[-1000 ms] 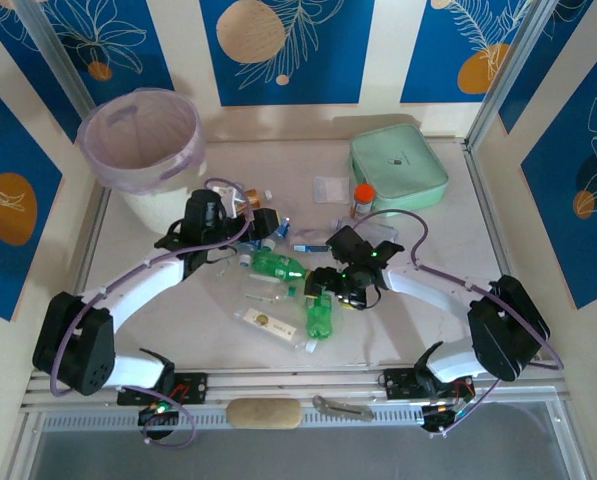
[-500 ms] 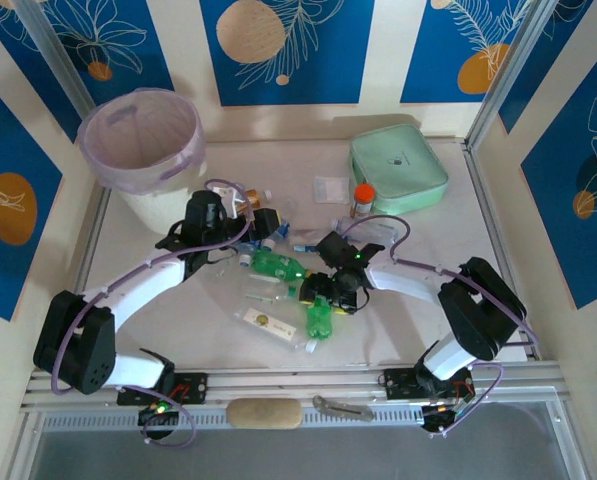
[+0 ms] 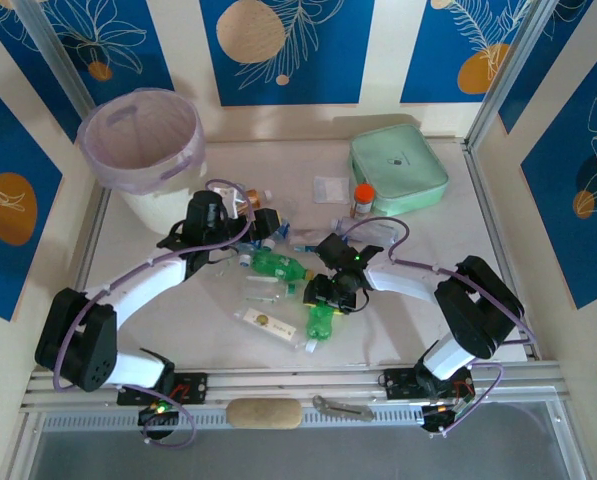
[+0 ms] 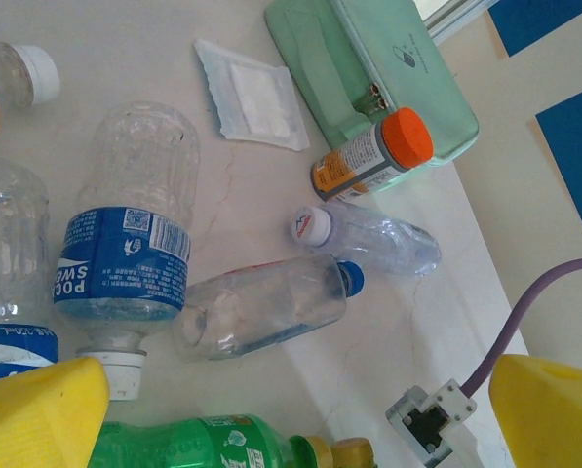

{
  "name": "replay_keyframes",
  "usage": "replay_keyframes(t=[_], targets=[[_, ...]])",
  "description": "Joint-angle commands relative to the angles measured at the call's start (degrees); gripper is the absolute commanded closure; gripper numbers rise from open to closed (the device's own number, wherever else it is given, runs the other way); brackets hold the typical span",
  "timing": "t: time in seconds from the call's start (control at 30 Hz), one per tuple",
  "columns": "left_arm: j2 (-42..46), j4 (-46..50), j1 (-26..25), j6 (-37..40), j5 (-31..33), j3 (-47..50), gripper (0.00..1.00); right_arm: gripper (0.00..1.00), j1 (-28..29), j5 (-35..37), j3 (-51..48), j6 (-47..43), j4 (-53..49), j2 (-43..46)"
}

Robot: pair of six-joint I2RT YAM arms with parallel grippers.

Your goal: Put the plastic bottles in the bin

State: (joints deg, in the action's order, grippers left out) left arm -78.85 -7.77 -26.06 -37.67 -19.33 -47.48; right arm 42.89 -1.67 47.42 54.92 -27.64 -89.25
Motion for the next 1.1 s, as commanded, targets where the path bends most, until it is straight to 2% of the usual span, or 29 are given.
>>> replay_keyframes(t=[0.0,0.27,0.43,0.53,0.73,0.87,1.07], targets=[[-0.25,-1.5,-0.56,-0.57,-1.24,-0.5,0.0,0.41,-0.35,1.03,-0.83,-0.18,-1.0,1.59],[-1.03,1.1,-1.13,0.24,-0.91,-2.14,0.0,0.44,-3.75,3.18,0.84,-1.85,-3.69,9.23],[-2.95,2.32,-3.88,1.83,-1.64,-4.5,0.0,0.45,-10.38,1.65,0.75,-2.27,-1.1,16.93],[-5.46,0.45,-6.29,2.17,-4.7,-5.74,0.0,0.46,-15.52,0.04,-0.41,-1.77,3.13,19.9],[-11.01,-3.58,-12.45,1.64,-10.58,-8.35,0.0,0.48,-23.17,-5.87,-1.72,0.86,12.85,20.25],[-13.53,-5.97,-15.51,0.82,-12.42,-9.38,0.0,0.48,-24.84,-7.41,0.46,-0.05,14.1,19.16],[-16.91,-9.08,-17.34,-0.05,-15.43,-11.78,0.0,0.48,-24.77,-9.38,2.92,-0.78,14.98,17.98]])
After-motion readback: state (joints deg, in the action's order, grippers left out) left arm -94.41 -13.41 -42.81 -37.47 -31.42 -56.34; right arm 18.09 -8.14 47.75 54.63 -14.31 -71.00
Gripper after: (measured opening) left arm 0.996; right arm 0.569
